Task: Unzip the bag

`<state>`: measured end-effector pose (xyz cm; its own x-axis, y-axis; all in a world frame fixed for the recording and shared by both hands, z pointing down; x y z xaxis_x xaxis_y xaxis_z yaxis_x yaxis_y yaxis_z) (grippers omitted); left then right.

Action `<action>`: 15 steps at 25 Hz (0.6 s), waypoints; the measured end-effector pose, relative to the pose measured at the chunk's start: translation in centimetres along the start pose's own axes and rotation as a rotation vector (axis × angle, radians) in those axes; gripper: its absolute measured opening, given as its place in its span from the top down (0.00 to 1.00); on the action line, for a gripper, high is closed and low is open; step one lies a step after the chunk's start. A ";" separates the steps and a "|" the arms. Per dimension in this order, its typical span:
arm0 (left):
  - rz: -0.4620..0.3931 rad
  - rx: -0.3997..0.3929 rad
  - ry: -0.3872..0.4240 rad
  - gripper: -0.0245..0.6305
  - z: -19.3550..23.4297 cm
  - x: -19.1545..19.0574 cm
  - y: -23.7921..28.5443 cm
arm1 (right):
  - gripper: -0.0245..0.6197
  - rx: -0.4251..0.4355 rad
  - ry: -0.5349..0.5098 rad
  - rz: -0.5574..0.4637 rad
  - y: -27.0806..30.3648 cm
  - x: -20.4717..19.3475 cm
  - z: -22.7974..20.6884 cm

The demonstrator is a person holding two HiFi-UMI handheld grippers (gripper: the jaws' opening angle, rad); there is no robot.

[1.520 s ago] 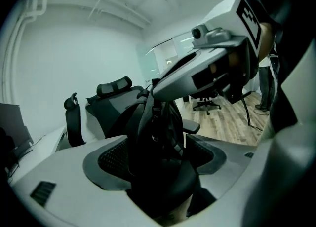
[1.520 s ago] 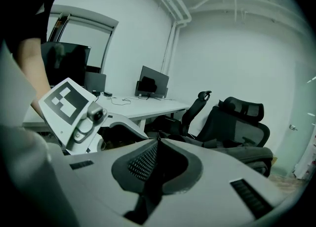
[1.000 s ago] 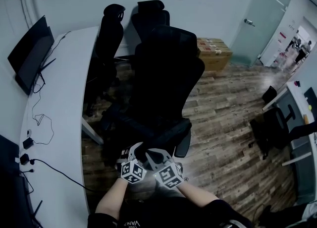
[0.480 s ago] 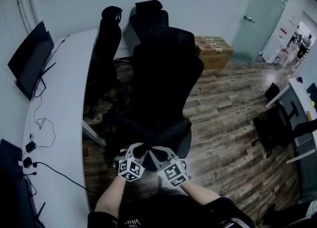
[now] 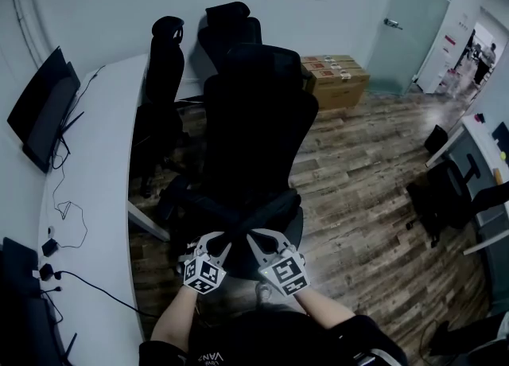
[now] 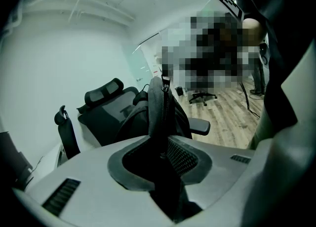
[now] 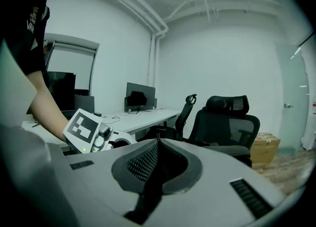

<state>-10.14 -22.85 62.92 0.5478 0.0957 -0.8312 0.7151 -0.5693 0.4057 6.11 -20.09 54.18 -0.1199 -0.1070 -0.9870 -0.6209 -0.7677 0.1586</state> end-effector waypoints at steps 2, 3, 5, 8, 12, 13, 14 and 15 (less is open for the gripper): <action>0.004 0.003 -0.005 0.79 0.1 0.2 0.1 | 0.89 -0.017 0.011 -0.013 -0.4 0.2 -1.2; 0.006 0.004 -0.008 0.79 0.1 0.2 0.2 | 0.89 -0.026 0.017 -0.019 -0.6 0.3 -1.8; 0.011 0.006 -0.015 0.80 0.1 0.4 0.4 | 0.89 -0.039 0.027 -0.026 -1.0 0.3 -3.0; 0.018 0.012 -0.026 0.80 0.1 0.7 0.7 | 0.89 -0.057 0.041 -0.034 -1.5 0.2 -4.8; 0.032 0.025 -0.040 0.80 0.1 1.1 1.1 | 0.89 -0.100 0.068 -0.051 -1.9 0.0 -7.6; 0.034 0.028 -0.043 0.80 0.2 1.2 1.2 | 0.89 -0.113 0.073 -0.054 -2.1 -0.1 -8.5; 0.037 0.031 -0.046 0.80 0.2 1.4 1.4 | 0.89 -0.125 0.077 -0.057 -2.2 -0.1 -9.4; 0.041 0.034 -0.048 0.80 0.3 1.5 1.5 | 0.89 -0.135 0.080 -0.059 -2.4 -0.1 -10.4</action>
<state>-8.38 -23.77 62.20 0.5540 0.0325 -0.8319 0.6769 -0.5993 0.4274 15.62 -24.80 53.66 -0.0211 -0.1045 -0.9943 -0.5149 -0.8513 0.1004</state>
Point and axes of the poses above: the fingertips, and each gripper's own axes: y forward along the fingers, z to its left, x out of its top, the point moved 9 cm from there along -y, backward along the fingers, and after that the axes turned 8 degrees about -z, right-handed, at the moved point
